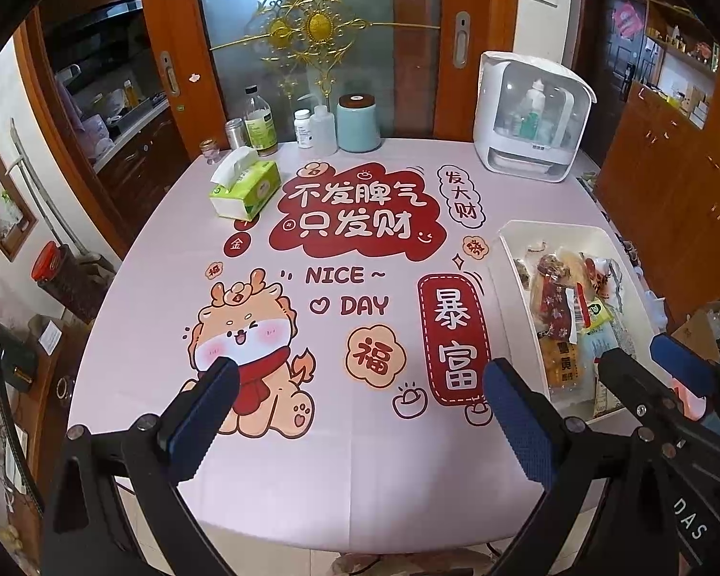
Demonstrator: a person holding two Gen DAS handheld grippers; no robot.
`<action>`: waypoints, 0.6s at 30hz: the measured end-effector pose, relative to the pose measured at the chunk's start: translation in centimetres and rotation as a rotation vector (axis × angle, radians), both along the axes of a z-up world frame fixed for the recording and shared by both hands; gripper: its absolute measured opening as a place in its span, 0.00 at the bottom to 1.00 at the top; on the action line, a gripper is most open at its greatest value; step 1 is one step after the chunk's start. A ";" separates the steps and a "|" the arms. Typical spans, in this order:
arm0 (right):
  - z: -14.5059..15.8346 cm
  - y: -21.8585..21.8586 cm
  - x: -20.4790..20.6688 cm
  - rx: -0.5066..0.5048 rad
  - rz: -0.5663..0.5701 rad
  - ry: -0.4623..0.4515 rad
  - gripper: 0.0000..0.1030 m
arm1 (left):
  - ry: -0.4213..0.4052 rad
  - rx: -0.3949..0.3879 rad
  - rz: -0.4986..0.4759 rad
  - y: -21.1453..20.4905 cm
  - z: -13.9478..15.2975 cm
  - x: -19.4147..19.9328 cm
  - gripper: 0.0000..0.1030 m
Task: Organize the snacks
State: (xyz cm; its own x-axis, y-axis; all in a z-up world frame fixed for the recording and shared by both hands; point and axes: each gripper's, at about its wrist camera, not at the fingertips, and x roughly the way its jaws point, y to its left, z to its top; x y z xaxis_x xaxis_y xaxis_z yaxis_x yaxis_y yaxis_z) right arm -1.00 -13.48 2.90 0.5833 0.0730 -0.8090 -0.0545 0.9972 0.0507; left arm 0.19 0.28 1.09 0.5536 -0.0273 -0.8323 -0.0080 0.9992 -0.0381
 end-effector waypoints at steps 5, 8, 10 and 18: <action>-0.1 0.2 0.2 0.001 0.001 0.002 0.56 | 0.003 0.003 0.004 0.2 -0.3 -0.1 0.98; 0.0 0.2 0.2 0.000 0.000 0.002 0.56 | 0.003 0.002 0.002 0.2 -0.2 0.0 0.98; -0.1 0.2 0.2 0.001 0.001 0.002 0.56 | 0.005 0.001 0.005 0.5 -0.4 -0.1 0.98; -0.2 0.6 0.4 -0.001 0.006 0.005 0.56 | 0.013 0.000 0.012 0.8 -0.6 -0.1 0.98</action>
